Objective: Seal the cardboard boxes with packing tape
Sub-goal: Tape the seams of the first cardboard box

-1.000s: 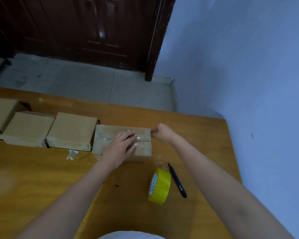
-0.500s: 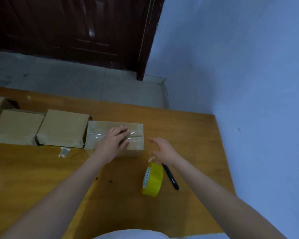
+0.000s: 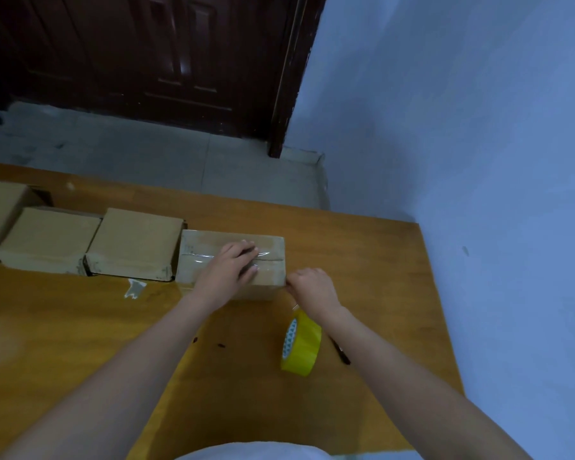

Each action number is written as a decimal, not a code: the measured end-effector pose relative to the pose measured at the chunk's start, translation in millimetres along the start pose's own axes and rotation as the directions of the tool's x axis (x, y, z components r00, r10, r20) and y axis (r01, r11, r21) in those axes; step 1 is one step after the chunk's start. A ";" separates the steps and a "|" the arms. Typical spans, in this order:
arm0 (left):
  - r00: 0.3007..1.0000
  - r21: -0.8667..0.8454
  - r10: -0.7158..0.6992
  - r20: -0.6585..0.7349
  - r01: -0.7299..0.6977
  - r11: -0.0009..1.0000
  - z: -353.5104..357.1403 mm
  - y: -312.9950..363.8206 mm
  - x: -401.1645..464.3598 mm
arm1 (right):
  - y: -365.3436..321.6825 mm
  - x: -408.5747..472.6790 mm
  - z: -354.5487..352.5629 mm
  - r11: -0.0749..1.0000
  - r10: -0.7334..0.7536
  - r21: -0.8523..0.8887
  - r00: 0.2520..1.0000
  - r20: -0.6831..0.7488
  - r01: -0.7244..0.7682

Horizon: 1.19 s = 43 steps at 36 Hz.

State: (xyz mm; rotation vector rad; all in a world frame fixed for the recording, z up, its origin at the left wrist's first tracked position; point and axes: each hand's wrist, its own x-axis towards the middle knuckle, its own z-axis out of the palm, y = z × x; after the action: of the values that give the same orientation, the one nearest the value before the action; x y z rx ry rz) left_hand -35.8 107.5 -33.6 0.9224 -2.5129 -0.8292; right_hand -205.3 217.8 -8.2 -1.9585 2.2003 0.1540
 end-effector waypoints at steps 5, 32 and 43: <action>0.999 0.023 -0.018 0.027 0.017 1.000 -0.6 -0.9 0.0 | 13.0 8.0 -2.9 0.980 -0.154 -0.126 0.988 0.033 0.157; 0.997 -0.012 -0.055 0.049 0.056 0.998 1.9 -3.9 1.8 | 35.8 38.3 -9.1 0.878 -0.057 0.448 0.893 0.447 -0.169; 0.996 -0.006 -0.067 0.053 0.068 0.998 2.8 -4.8 1.5 | 15.9 19.7 4.0 0.745 0.137 0.566 0.911 0.390 -0.355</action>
State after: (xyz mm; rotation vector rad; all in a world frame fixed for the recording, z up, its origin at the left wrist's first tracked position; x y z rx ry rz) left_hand -36.0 104.6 -38.6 1.0001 -2.5336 -0.8950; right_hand -222.9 201.4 -17.1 -1.1723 1.9351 -0.1935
